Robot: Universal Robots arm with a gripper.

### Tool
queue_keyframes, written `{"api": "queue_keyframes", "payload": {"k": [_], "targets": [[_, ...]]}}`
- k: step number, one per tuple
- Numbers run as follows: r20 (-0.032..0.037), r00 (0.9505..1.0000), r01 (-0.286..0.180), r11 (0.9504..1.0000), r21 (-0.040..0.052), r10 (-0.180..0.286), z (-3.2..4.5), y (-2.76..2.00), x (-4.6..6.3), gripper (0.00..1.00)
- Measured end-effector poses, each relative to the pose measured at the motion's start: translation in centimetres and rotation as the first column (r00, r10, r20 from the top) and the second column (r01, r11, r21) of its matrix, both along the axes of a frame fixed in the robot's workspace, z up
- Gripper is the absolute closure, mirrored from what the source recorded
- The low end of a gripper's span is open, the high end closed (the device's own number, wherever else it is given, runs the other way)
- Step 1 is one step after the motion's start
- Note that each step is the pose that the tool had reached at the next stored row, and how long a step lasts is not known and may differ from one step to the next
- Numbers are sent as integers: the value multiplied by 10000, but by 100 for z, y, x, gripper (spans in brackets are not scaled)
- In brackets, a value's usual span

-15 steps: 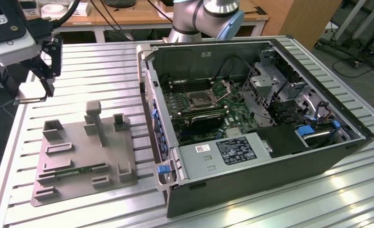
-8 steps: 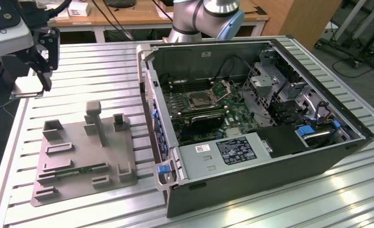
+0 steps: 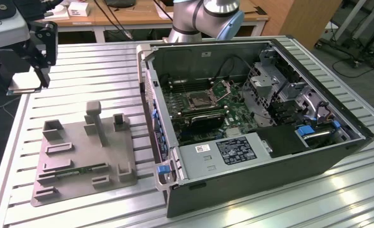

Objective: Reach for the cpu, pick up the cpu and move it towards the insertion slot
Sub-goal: 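Pick up the cpu and move it towards the insertion slot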

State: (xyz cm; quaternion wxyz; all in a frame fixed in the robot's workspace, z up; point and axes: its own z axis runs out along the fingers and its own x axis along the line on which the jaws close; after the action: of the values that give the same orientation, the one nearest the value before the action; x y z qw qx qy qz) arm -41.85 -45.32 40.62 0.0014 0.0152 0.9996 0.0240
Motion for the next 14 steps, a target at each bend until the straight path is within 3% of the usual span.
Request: {"api": "queue_keyframes", "payload": {"k": [14], "targets": [[-3, 10000, -1, 10000, -2, 1, 4, 0, 51, 45]]}}
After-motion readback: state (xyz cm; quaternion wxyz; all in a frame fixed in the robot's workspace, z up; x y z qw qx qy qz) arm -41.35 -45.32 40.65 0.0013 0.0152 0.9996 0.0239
